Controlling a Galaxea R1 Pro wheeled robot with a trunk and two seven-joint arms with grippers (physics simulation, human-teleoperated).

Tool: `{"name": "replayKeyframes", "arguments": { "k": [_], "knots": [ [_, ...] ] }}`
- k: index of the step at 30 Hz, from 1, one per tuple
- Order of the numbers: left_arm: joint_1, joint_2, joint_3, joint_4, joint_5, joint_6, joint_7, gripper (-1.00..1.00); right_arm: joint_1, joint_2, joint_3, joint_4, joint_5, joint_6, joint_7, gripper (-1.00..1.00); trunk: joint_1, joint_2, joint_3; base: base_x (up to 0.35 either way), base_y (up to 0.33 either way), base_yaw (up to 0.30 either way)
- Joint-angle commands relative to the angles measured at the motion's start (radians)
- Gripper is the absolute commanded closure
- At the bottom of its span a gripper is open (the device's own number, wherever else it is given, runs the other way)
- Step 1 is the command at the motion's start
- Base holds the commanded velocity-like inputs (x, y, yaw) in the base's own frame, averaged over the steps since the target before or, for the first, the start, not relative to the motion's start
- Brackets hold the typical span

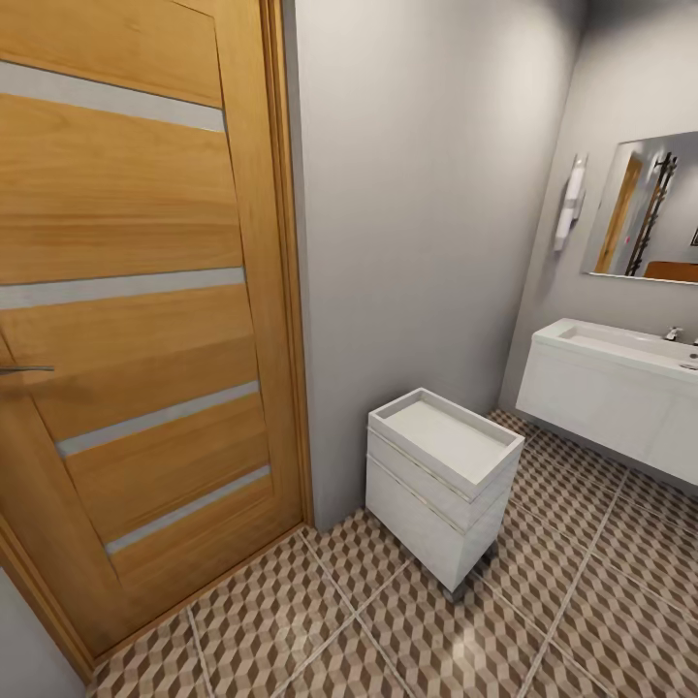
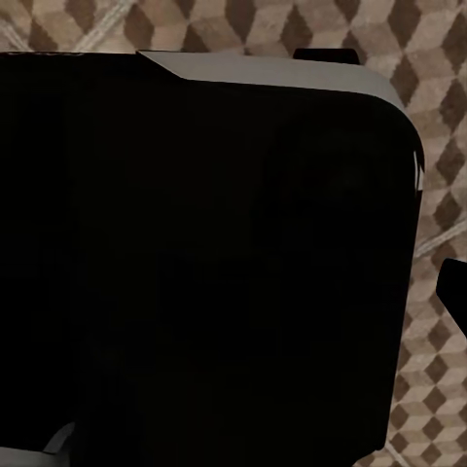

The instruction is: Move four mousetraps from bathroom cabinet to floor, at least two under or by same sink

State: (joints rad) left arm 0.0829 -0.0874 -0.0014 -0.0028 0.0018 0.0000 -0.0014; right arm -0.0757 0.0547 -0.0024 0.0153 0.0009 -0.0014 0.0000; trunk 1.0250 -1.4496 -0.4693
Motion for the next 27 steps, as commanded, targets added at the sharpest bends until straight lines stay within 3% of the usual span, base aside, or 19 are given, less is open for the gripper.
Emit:
{"name": "replayKeyframes", "arguments": {
  "k": [1,12,27],
  "knots": [
    [0.000,0.000,0.000,0.000,0.001,0.000,0.000,-1.00,-0.001,0.000,-0.001,0.002,-0.001,0.000,0.000,-1.00,0.000,0.000,-0.001,0.000,0.000,0.000],
    [0.000,-0.002,0.000,0.000,0.001,0.000,0.000,-1.00,-0.001,0.001,-0.003,0.002,-0.002,0.000,0.000,-1.00,0.000,0.000,-0.001,0.000,0.000,0.000],
    [0.000,-0.026,0.000,-0.001,0.003,0.003,-0.002,-1.00,-0.001,-0.001,0.001,0.002,-0.003,0.001,0.000,-1.00,0.000,0.000,-0.001,0.000,0.000,0.000]
  ]
}}
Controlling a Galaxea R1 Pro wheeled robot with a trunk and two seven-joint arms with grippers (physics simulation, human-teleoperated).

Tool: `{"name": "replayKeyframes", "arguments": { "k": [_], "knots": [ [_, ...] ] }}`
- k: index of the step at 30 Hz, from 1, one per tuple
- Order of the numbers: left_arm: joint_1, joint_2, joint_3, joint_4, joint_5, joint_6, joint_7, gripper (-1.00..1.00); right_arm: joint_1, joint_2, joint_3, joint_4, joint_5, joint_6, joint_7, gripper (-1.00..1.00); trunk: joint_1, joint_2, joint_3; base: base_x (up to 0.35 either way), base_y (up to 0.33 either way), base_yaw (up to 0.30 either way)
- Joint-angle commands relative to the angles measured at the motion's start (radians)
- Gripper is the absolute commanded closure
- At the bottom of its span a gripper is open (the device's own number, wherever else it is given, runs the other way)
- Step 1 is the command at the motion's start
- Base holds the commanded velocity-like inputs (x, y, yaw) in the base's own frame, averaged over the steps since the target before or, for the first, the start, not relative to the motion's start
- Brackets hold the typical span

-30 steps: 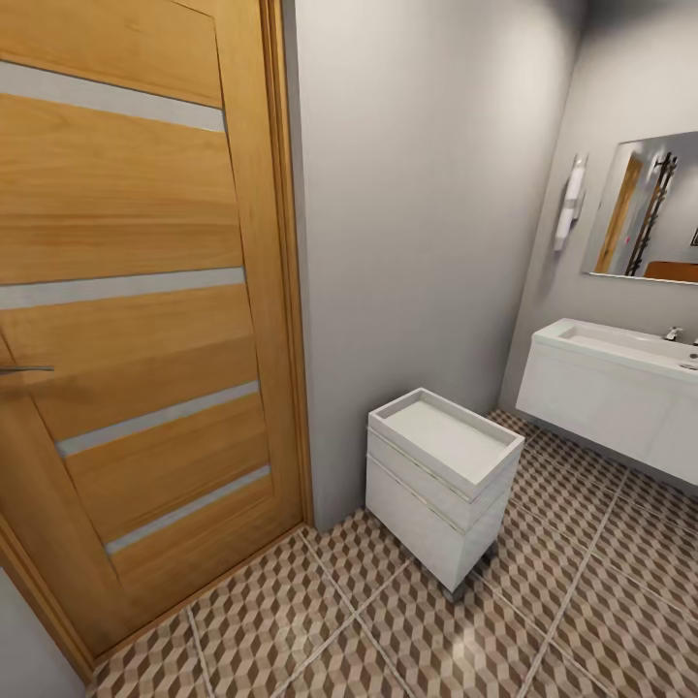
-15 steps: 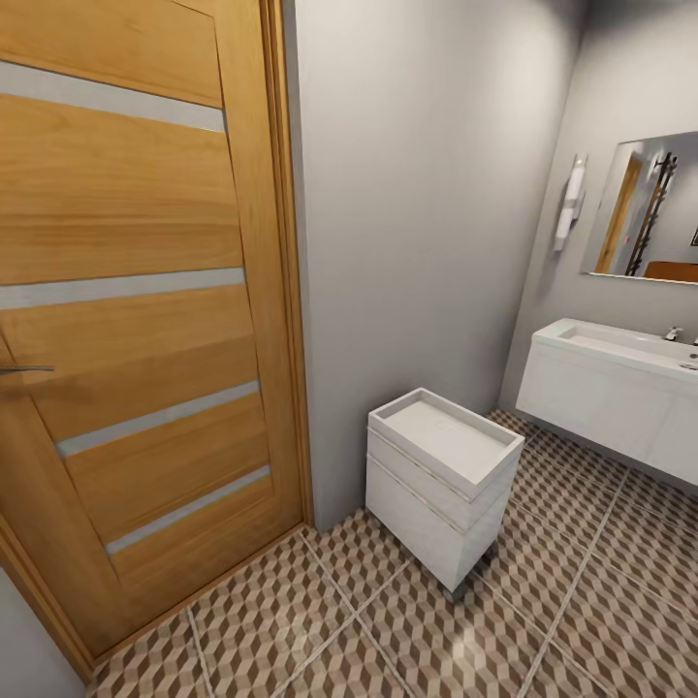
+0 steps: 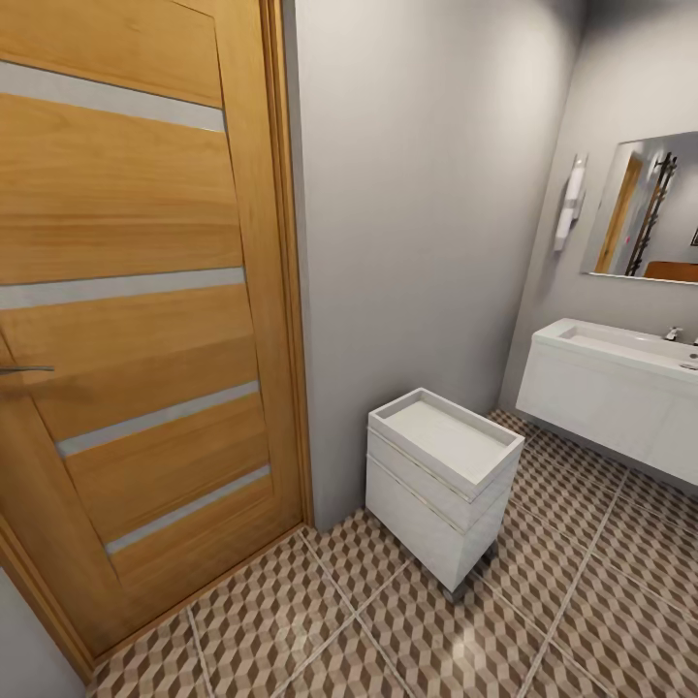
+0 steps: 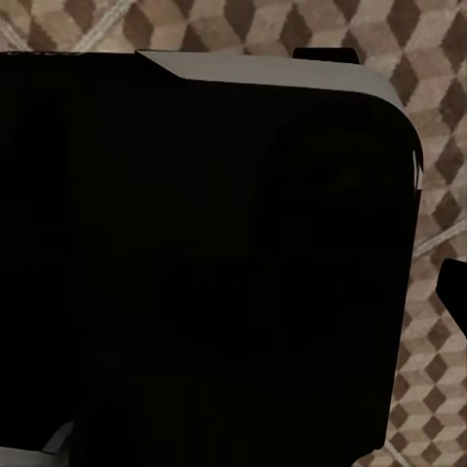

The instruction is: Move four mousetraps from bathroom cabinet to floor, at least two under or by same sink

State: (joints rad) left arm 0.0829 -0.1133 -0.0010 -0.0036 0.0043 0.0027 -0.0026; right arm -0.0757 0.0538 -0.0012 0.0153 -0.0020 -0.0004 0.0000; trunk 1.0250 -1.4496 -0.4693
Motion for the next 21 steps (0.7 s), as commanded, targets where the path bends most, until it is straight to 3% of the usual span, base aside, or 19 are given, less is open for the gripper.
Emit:
{"name": "replayKeyframes", "arguments": {
  "k": [1,16,21],
  "knots": [
    [0.000,0.000,0.000,0.000,0.000,0.000,0.000,-1.00,-0.001,0.000,0.000,0.002,0.000,0.000,0.000,-1.00,0.000,0.000,-0.001,0.000,0.000,0.000],
    [0.000,0.016,0.003,-0.003,-0.002,-0.002,0.001,-1.00,-0.002,0.000,0.003,-0.003,0.009,0.002,0.010,-1.00,0.000,0.000,-0.001,0.000,0.000,0.000],
    [0.000,0.020,0.000,-0.071,-0.008,0.004,0.001,-1.00,-0.005,-0.005,0.004,-0.059,0.026,0.004,0.010,-1.00,0.000,0.000,-0.001,0.000,0.000,0.000]
  ]
}}
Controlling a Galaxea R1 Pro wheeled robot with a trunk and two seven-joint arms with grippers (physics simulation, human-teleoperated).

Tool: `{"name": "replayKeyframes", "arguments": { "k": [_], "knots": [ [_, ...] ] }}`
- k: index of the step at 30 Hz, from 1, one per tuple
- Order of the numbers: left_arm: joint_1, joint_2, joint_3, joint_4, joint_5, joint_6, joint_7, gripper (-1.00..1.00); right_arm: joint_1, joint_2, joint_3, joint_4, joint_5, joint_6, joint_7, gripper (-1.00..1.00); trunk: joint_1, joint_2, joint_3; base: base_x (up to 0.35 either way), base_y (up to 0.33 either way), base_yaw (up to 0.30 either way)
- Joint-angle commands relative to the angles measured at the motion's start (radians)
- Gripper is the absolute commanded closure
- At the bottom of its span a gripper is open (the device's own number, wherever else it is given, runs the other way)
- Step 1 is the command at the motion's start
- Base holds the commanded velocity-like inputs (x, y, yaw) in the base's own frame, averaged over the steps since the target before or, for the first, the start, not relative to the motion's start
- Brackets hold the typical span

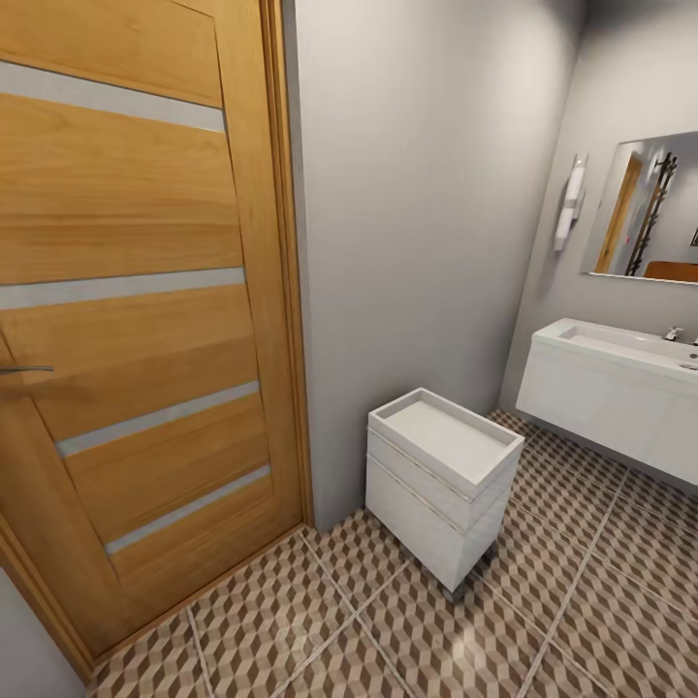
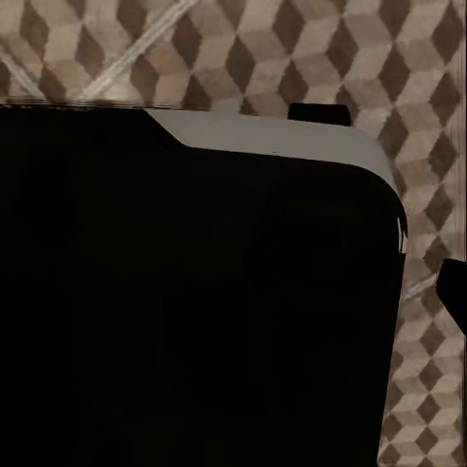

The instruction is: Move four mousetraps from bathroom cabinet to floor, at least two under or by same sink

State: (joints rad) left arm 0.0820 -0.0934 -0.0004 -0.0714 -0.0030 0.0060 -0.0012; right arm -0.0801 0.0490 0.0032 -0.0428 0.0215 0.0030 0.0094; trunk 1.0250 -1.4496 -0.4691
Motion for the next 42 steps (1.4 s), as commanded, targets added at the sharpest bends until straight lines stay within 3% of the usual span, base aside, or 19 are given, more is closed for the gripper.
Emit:
{"name": "replayKeyframes", "arguments": {
  "k": [1,12,17,18,23,27,33,38,42],
  "knots": [
    [0.001,0.001,0.000,-0.020,-0.001,0.003,0.000,-1.00,0.000,-0.001,0.000,-0.015,0.009,0.001,0.001,-1.00,0.000,0.000,-0.001,0.000,0.000,0.000],
    [-0.008,0.025,0.000,-0.299,-0.005,0.025,0.005,-1.00,-0.013,-0.029,-0.002,-0.268,0.141,0.013,0.001,-1.00,0.000,0.000,-0.001,0.000,0.000,0.000],
    [-0.060,0.045,0.000,-0.431,-0.005,0.143,0.003,-1.00,-0.070,-0.032,-0.003,-0.383,0.171,0.057,0.000,-1.00,0.000,0.000,-0.001,0.000,0.000,0.000],
    [-0.087,0.050,0.000,-0.452,-0.005,0.185,0.003,-1.00,-0.102,-0.032,-0.003,-0.395,0.173,0.089,0.001,-1.00,0.000,0.000,-0.001,0.000,0.000,0.000],
    [-0.186,0.056,0.000,-0.481,-0.003,0.259,0.002,-1.00,-0.196,-0.033,-0.004,-0.416,0.180,0.193,0.002,-1.00,0.000,0.000,-0.001,0.000,0.000,0.000],
    [-0.266,0.057,0.000,-0.487,-0.003,0.281,0.000,-1.00,-0.281,-0.033,-0.004,-0.424,0.182,0.234,0.002,-1.00,0.000,0.000,-0.001,0.000,0.000,0.000],
    [-0.443,0.057,0.000,-0.491,-0.002,0.356,-0.003,-1.00,-0.401,-0.034,-0.005,-0.450,0.181,0.260,0.000,-1.00,0.000,0.000,-0.001,0.000,0.000,0.000],
    [-0.552,0.054,0.000,-0.500,0.001,0.448,-0.003,-1.00,-0.464,-0.035,-0.007,-0.508,0.180,0.331,0.001,-1.00,0.000,0.000,-0.001,0.000,0.000,0.000],
    [-0.642,0.048,-0.001,-0.535,0.003,0.519,-0.004,-1.00,-0.512,-0.036,-0.007,-0.599,0.178,0.447,0.004,-1.00,0.000,0.000,-0.001,0.000,0.000,0.000]
  ]
}}
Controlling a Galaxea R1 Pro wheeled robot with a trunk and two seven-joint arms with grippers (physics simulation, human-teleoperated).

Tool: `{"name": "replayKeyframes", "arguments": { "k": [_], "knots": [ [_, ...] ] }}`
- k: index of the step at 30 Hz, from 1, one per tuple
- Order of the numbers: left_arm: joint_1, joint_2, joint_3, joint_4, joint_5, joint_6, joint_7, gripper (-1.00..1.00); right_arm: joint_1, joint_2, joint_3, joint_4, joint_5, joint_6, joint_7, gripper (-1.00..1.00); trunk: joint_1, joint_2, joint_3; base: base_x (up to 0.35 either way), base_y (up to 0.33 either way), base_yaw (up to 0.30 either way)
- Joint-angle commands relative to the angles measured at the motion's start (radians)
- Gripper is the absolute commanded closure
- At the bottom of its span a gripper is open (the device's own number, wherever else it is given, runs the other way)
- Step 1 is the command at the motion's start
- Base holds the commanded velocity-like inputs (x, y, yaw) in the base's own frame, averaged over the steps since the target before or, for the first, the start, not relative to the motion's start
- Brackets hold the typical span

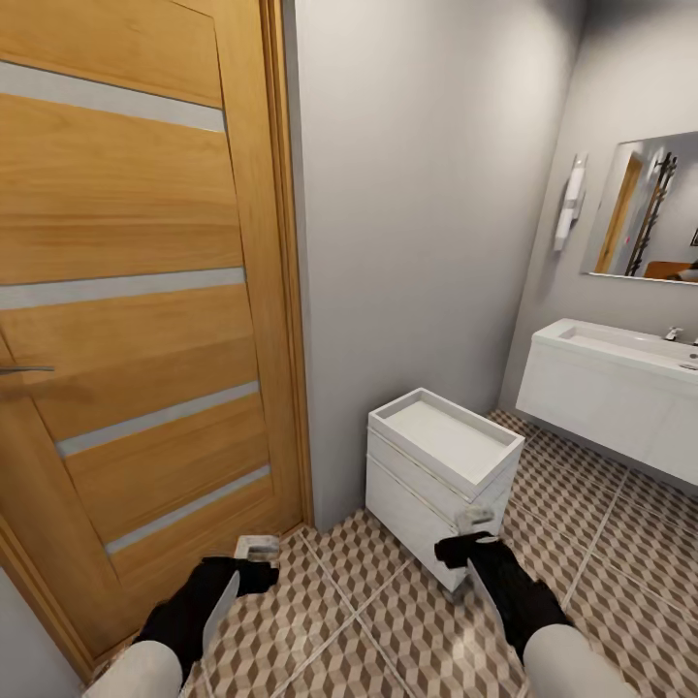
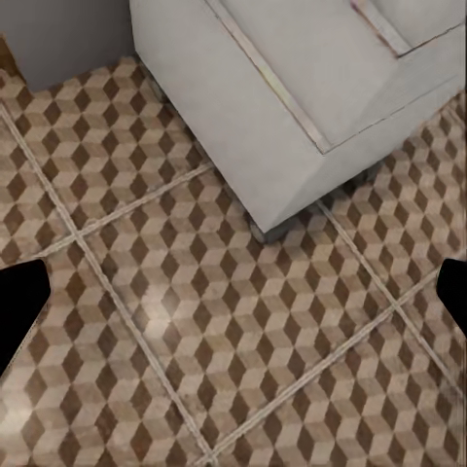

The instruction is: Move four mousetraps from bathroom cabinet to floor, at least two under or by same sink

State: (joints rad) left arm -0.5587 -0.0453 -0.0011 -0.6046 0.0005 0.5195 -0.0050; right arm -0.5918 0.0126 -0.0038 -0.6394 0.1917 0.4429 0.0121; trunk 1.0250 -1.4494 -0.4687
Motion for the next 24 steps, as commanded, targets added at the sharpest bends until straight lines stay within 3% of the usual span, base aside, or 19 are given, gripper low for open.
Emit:
{"name": "replayKeyframes", "arguments": {
  "k": [1,6,11,24],
  "knots": [
    [-0.015,-0.001,0.000,-0.013,0.000,0.018,-0.001,-1.00,-0.008,0.000,-0.001,-0.021,0.008,0.028,0.002,-1.00,0.000,-0.001,-0.001,0.000,0.000,0.000],
    [-0.072,-0.005,0.000,-0.122,0.001,0.110,-0.001,-1.00,-0.050,0.000,-0.002,-0.142,0.005,0.120,0.003,-1.00,0.000,-0.001,-0.001,0.000,0.000,0.000],
    [-0.087,-0.003,0.000,-0.222,0.002,0.166,-0.001,-1.00,-0.081,0.000,-0.002,-0.199,0.004,0.140,0.003,-1.00,0.000,-0.001,-0.001,0.000,0.000,0.000],
    [-0.093,0.003,0.002,-0.285,0.001,0.188,0.008,-1.00,-0.109,0.000,-0.002,-0.215,-0.002,0.146,0.004,-1.00,0.000,-0.001,-0.001,0.000,0.000,0.000]
  ]
}}
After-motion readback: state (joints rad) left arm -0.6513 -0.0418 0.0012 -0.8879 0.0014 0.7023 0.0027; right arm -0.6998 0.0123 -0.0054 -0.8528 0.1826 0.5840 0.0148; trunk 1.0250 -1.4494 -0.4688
